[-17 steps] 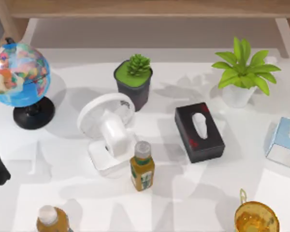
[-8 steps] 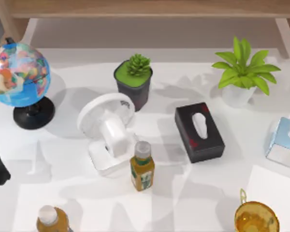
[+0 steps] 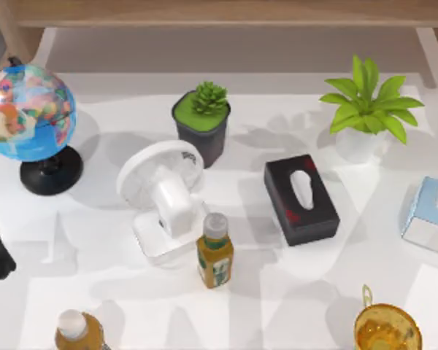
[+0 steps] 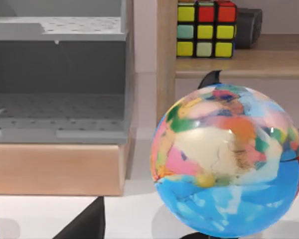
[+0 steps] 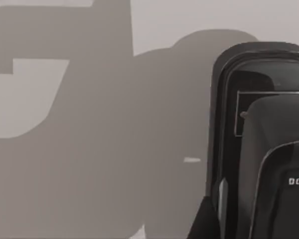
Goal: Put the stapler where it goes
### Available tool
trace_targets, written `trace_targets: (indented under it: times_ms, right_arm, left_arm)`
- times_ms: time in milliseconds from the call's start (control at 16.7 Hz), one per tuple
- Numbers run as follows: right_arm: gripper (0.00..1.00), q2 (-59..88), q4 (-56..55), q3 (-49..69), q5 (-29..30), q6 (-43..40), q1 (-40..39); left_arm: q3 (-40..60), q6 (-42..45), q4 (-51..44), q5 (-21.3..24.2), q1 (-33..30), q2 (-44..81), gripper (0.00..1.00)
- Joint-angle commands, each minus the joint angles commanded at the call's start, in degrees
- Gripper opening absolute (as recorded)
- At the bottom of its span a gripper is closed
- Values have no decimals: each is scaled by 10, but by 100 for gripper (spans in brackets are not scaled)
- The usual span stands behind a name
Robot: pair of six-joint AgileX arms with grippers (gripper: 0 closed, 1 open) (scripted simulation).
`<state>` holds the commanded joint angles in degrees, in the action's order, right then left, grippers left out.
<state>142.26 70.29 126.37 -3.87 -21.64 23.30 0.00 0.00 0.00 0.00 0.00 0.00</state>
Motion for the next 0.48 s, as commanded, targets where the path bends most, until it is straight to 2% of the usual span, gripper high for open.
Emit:
trace_targets:
  times_ms: [120, 480]
  right_arm:
    - [0, 0, 0, 0, 0, 0, 0]
    - [45, 0, 0, 0, 0, 0, 0]
  left_arm:
    - [0, 0, 0, 0, 0, 0, 100]
    - [0, 0, 0, 0, 0, 0, 100]
